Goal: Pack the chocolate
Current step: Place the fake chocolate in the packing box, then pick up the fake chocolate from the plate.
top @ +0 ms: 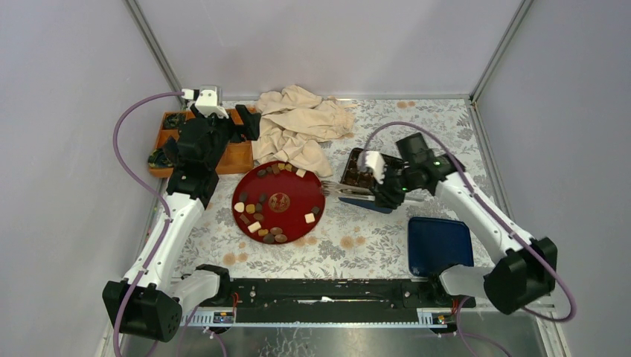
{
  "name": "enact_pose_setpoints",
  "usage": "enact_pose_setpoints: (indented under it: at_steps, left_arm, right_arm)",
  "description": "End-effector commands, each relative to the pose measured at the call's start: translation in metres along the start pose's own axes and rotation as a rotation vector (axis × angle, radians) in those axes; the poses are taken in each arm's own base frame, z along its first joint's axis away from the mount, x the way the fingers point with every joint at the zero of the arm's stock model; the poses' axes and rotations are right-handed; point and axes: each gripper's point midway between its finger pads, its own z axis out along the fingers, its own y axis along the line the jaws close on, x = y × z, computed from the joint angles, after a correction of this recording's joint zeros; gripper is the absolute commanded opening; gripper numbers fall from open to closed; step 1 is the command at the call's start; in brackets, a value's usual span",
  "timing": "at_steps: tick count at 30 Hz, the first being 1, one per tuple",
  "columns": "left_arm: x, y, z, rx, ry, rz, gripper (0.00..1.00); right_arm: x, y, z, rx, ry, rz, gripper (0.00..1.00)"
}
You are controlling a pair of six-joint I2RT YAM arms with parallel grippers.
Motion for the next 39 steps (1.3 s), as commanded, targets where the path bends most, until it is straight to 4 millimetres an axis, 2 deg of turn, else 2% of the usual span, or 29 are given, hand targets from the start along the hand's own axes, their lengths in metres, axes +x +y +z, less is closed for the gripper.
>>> enact_pose_setpoints:
  at_steps: [1,5,12,16,25,39]
  left_arm:
    - [-0.009,-0.002,0.001,0.005,-0.04,0.005,0.99]
    - [-0.008,-0.001,0.001,0.0,-0.04,0.008,0.99]
    - [-0.011,-0.002,0.0,0.003,-0.047,0.007,0.99]
    - [-0.01,-0.002,-0.001,0.004,-0.046,0.007,0.99]
    - [-0.013,-0.003,-0.002,0.006,-0.053,0.008,0.99]
    - [-0.014,-0.003,-0.003,0.007,-0.056,0.006,0.99]
  right_arm:
    - [-0.037,-0.021,0.024,0.089,0.076,-0.104,0.38]
    - [-0.056,-0.036,0.053,0.134,0.157,-0.085,0.38]
    - [-0.068,-0.05,0.093,0.191,0.26,-0.084,0.39]
    - [-0.075,-0.057,0.107,0.22,0.299,-0.083,0.4]
    - [-0.086,-0.074,0.118,0.29,0.332,-0.076,0.43]
    - [-0.086,-0.075,0.13,0.28,0.367,-0.076,0.43]
